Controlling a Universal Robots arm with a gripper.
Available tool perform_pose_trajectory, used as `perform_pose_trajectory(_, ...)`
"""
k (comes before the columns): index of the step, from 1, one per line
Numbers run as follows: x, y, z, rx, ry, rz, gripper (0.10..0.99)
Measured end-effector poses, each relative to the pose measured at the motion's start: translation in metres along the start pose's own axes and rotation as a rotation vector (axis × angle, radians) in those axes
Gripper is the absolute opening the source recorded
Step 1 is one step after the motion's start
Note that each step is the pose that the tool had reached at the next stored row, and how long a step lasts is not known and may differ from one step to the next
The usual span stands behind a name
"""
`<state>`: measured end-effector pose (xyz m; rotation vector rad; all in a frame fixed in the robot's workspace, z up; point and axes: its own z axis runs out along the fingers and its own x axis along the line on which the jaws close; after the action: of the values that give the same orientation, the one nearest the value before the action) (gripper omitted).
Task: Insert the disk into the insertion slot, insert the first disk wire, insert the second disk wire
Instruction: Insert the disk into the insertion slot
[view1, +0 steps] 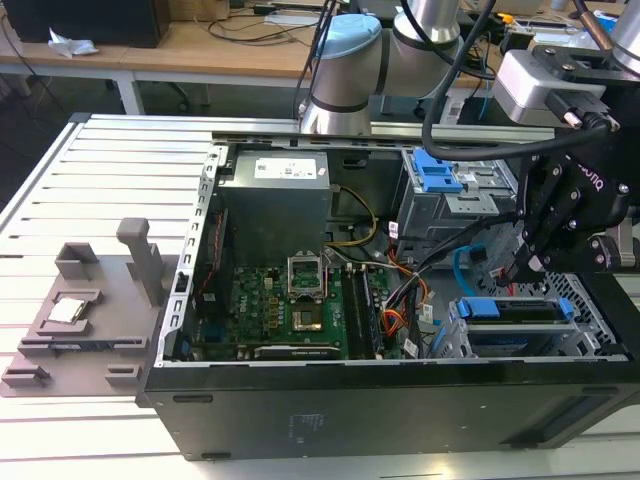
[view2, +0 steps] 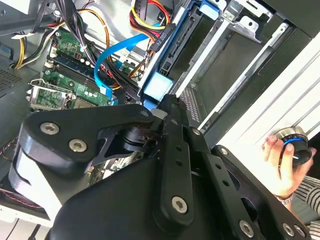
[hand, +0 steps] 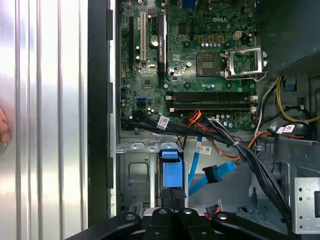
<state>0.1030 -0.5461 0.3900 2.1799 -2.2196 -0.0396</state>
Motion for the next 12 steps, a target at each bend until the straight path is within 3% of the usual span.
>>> perform_pose_trajectory(5, 0.0, -0.0011, 0.0002, 0.0, -0.0002, 0.0, 0.106)
perform_pose_trajectory(9, -0.0002, -0.0102, 0.0002, 0.0, -0.0002, 0.0, 0.106)
perform_pose_trajectory(12, -0.0002, -0.0107, 0.0039, 0.0, 0.0001, 0.0, 0.106)
